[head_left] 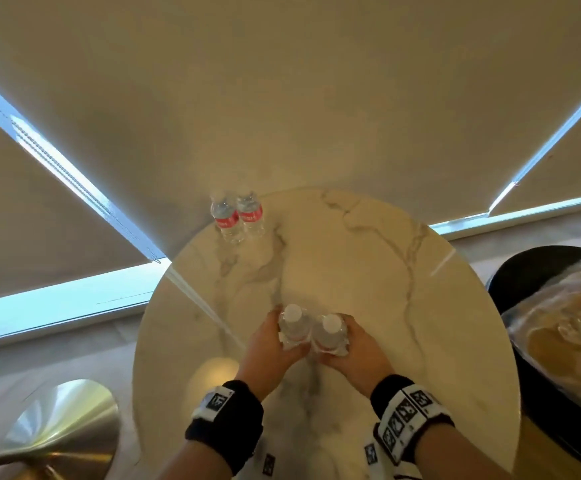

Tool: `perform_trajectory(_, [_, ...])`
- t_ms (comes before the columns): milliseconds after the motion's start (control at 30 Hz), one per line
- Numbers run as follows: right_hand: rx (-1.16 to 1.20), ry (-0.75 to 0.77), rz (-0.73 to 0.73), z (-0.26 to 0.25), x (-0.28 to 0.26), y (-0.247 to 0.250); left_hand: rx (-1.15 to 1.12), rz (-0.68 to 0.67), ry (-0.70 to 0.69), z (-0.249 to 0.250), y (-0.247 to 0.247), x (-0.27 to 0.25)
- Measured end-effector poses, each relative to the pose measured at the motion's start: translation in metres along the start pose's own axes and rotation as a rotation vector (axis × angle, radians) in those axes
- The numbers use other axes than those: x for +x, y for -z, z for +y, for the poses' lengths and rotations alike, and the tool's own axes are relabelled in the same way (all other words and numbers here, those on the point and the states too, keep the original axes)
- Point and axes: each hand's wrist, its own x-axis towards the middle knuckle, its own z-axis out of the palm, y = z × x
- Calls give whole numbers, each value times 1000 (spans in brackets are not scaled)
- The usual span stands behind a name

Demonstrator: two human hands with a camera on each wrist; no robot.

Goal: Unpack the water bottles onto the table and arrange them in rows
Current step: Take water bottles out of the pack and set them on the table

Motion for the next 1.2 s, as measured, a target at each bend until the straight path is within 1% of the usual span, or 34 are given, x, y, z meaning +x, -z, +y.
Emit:
perform_trajectory(100, [-65,-79,-24,12,-17,24,174,-72,125,-12,-6,-19])
perform_trajectory(167, [-55,-129,29,26,-37,53,206,-84,182,-19,-15,-39])
perform_trajectory(200, [-37,-147,72,34,-48,71,207,-83,177,-20,-22,-48])
perform_trajectory(233, [-25,-179,127,46,-58,89,218,-99,163,-17,-31,-56])
perform_trajectory(300, [13,-261,264,75,-74,130,260,-174,121,-5,-55,-66])
perform_trajectory(400, [103,-394,493,125,-87,193,322,-302,45,22,-111,-65])
perform_trajectory(467, [121,-458,627,158,-85,238,337,-400,-52,55,-156,-58])
perform_trajectory(533, [147,-519,673,193,-74,280,334,-491,-156,97,-204,-50])
perform_trajectory(633, [236,-563,737,238,-45,332,268,-557,-238,161,-282,-25])
perform_trajectory(700, [250,-572,752,266,-24,356,238,-576,-284,200,-334,-4])
perform_trajectory(767, [314,-599,705,285,-6,371,247,-595,-328,231,-386,18])
perform_trajectory(833, [328,-604,676,301,7,380,295,-609,-320,256,-434,43])
perform_trajectory(867, [328,-581,691,303,11,383,332,-589,-312,265,-456,57])
perform_trajectory(900, [320,-555,718,307,14,385,349,-537,-314,274,-472,68])
perform_trajectory(933, [301,-520,748,308,14,385,356,-464,-314,283,-483,77])
perform_trajectory(967, [275,-489,759,306,12,386,316,-412,-295,292,-489,86])
perform_trajectory(1000, [274,-467,757,307,8,387,255,-406,-238,302,-493,93])
perform_trajectory(1067, [314,-477,712,310,-2,389,129,-472,-120,329,-495,96])
perform_trajectory(1133, [300,-514,650,314,-11,392,30,-503,-98,325,-507,113])
perform_trajectory(1200, [311,-503,615,321,-12,394,37,-499,-61,318,-514,121])
